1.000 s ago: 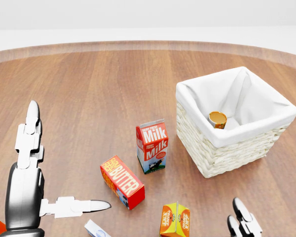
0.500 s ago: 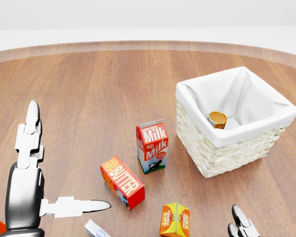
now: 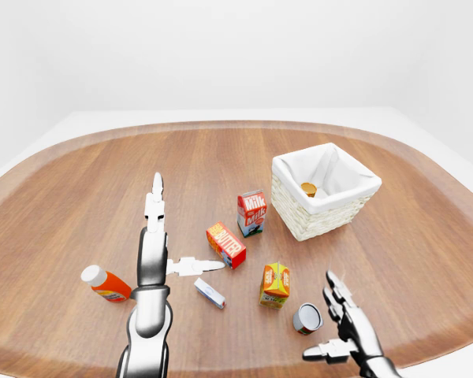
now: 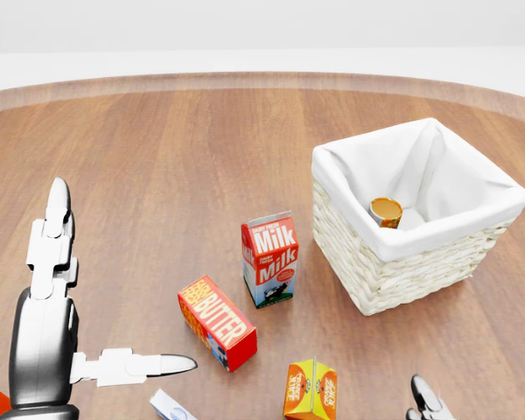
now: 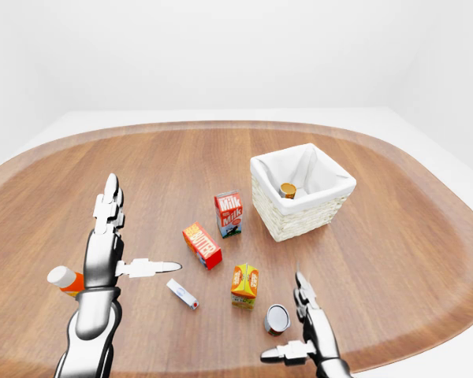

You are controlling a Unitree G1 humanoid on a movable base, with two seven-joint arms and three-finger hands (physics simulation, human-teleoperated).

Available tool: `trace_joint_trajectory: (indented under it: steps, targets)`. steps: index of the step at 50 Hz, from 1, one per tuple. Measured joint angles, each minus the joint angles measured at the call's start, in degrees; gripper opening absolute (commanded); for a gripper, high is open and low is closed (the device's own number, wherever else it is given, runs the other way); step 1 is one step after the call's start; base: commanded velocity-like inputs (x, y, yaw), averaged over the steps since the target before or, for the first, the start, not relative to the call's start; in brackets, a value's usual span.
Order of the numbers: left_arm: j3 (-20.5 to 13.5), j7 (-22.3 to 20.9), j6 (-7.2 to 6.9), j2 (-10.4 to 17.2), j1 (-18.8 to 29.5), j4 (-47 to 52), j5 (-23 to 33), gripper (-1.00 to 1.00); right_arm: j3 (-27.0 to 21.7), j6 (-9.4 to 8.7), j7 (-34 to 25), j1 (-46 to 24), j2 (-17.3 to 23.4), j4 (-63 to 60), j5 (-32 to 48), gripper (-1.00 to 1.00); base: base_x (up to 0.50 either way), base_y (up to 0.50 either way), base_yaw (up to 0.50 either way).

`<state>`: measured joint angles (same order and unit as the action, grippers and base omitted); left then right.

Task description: Pick up the alphabet soup and the tomato sauce, and put them in the basket.

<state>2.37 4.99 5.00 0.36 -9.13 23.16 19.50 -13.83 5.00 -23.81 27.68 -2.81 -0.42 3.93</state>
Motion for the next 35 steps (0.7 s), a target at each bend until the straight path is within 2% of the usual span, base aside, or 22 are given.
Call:
trace_joint_trajectory:
  steps: [35]
  targets:
    - [0.0, 0.0, 0.00, 0.0, 0.0, 0.0, 0.0, 1.00, 0.6, 0.00, 4.8, -3.4, 2.0, 6.6, 3.6, 1.00, 0.00, 0.00, 0.00]
